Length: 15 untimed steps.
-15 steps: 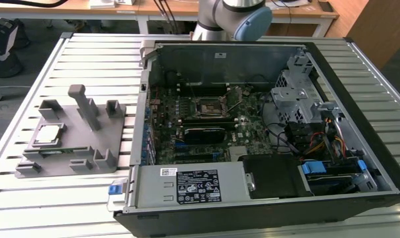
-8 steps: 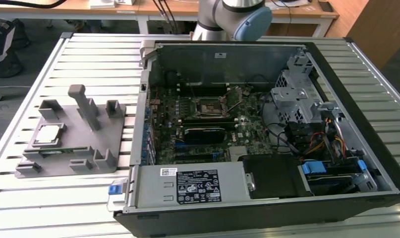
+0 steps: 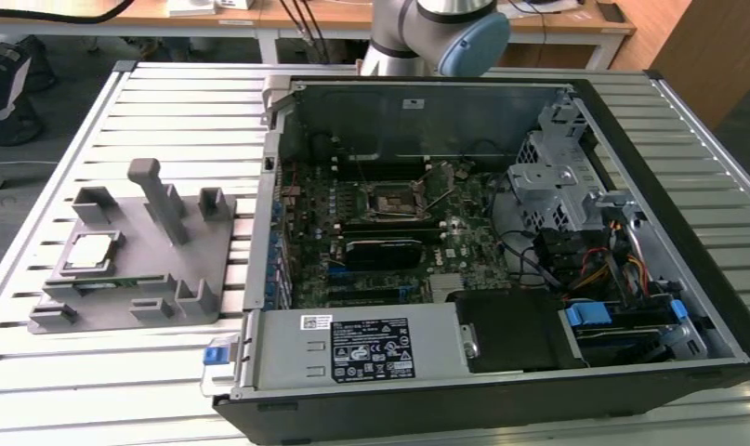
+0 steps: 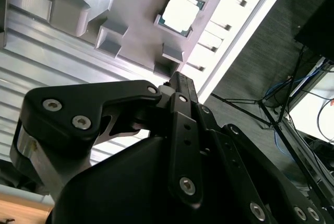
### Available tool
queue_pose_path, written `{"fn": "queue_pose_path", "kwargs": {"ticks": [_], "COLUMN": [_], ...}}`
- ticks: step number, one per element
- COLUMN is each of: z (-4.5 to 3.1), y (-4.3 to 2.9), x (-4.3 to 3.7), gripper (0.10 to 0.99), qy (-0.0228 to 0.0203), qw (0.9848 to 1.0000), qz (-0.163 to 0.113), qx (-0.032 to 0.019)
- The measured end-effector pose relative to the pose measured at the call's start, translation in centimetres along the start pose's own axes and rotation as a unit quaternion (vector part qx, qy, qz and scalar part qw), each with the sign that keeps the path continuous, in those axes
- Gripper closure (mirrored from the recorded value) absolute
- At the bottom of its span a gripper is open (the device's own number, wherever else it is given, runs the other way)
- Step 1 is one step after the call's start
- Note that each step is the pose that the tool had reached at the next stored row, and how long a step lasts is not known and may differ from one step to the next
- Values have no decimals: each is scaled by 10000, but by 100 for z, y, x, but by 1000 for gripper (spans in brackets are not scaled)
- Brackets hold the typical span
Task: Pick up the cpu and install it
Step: 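Pick up the cpu and move it towards the insertion slot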
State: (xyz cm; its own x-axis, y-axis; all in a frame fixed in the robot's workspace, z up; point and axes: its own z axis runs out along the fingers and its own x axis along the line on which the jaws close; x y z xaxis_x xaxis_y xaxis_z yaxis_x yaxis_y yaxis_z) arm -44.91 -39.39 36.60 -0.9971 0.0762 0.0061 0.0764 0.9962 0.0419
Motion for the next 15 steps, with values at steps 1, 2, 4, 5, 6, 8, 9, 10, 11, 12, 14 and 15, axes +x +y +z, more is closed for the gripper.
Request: {"fn": "queue_pose_path", "kwargs": {"ticks": [1,2,4,5,6,8,9,10,11,12,14,15], "z": [15,31,59,71,80,99,109,121,134,148,175,188], "y": [-1,-6,-18,-22,-30,-46,-54,-62,-70,-76,-83,-86], "x": [0,-1,-2,-3,-3,-4,-5,-6,-7,-7,-7,-8], "gripper": [980,980,980,980,980,980,980,980,980,980,980,980], "qy": [1,0,-5,-4,0,18,28,34,36,37,40,42], "qw": [10000,10000,10000,10000,10000,10000,10000,10000,10000,10000,9999,9999], "qz": [0,0,-1,-1,-1,-4,-9,-16,-27,-44,-87,-109], "qx": [1,1,-3,-11,-18,-30,-31,-30,-30,-31,-39,-44]}}
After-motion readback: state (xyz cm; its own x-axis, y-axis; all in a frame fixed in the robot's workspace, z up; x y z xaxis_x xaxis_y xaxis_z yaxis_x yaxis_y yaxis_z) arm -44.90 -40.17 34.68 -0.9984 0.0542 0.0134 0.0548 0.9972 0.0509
